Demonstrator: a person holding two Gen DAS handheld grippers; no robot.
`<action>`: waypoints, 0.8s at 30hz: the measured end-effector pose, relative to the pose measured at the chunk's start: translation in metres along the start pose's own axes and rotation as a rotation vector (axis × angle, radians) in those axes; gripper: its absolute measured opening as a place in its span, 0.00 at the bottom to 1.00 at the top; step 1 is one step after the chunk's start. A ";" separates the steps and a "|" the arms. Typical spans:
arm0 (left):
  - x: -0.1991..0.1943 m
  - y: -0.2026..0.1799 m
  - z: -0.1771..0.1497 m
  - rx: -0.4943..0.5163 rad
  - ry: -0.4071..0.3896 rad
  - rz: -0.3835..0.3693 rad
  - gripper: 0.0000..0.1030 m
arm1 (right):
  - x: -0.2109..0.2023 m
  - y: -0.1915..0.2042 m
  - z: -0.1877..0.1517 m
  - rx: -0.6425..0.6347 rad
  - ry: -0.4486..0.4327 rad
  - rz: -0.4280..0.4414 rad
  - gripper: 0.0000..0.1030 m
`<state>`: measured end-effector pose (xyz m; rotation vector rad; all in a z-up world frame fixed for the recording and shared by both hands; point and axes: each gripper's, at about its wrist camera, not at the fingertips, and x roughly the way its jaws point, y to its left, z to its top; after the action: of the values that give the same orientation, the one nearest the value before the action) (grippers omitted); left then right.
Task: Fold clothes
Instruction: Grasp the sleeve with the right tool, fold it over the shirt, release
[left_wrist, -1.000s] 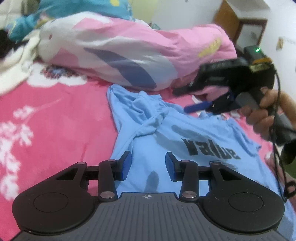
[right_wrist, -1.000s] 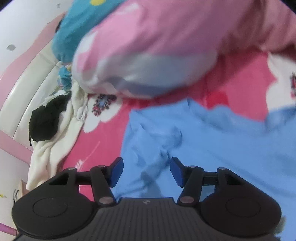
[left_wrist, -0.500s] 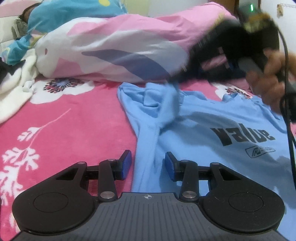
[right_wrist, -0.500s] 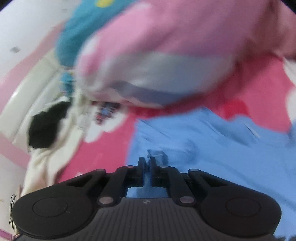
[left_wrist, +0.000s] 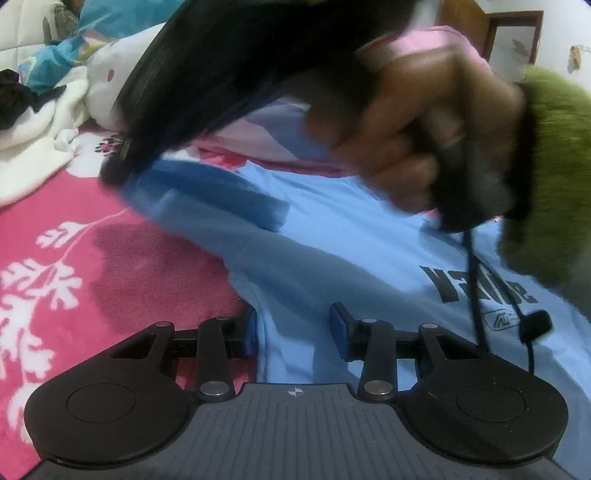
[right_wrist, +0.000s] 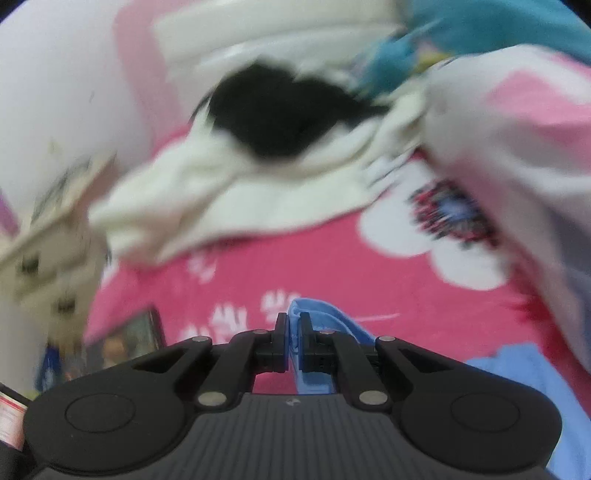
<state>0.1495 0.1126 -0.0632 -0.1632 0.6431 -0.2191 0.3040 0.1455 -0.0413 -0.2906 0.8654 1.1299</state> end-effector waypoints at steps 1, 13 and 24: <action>0.000 0.000 0.000 -0.002 0.001 -0.002 0.38 | 0.013 -0.003 0.001 -0.001 0.045 0.024 0.05; -0.009 0.015 0.001 -0.093 -0.013 -0.055 0.39 | -0.062 -0.038 0.003 0.291 -0.127 0.010 0.51; -0.019 0.039 0.033 -0.087 -0.108 0.012 0.39 | -0.121 -0.084 -0.073 0.785 -0.108 -0.057 0.52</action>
<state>0.1605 0.1576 -0.0348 -0.2534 0.5468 -0.1698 0.3260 -0.0154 -0.0186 0.3884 1.1245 0.6737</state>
